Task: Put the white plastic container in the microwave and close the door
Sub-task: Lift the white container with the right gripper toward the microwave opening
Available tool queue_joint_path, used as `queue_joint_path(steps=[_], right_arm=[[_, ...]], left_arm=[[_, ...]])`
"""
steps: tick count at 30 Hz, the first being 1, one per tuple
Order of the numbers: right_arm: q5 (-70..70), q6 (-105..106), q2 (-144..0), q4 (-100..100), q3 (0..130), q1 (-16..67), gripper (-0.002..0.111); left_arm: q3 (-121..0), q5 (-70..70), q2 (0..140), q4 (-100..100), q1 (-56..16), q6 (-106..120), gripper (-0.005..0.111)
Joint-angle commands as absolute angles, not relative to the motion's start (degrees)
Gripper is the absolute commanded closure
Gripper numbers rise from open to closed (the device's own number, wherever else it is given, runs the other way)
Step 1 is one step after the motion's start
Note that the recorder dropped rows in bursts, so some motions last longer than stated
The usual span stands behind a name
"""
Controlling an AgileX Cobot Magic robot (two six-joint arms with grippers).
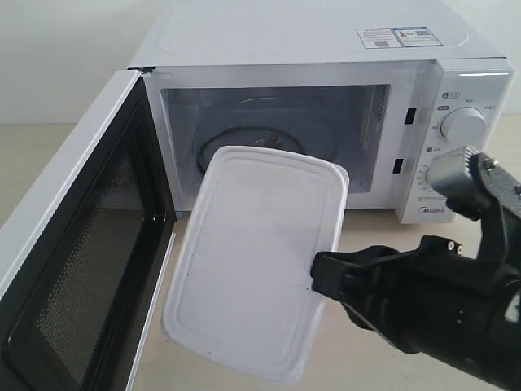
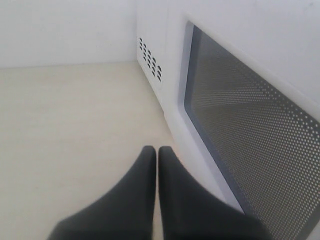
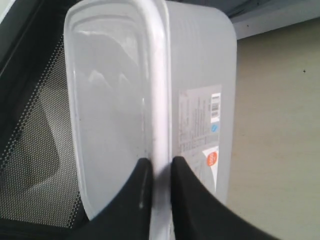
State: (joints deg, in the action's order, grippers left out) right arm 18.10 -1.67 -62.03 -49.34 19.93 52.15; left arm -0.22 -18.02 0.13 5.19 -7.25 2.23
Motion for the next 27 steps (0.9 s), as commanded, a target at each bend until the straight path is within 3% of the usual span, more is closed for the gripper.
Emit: queue_joint_path(steps=[1,9,27], right_arm=[[25.81,-20.40,-68.78,-36.44,20.44,52.50,0.109],[41.83,-40.32,-80.50,-28.88,20.44,52.50,0.109],[53.92,-41.93,-87.61,-46.49,22.72,52.50,0.109]], left_arm=[[0.00,-17.95,0.00,5.12,-7.07,1.74,0.103],[0.00,-17.95,0.00,5.12,-7.07,1.74,0.103],[0.00,-17.95,0.00,5.12,-7.07,1.74,0.103]])
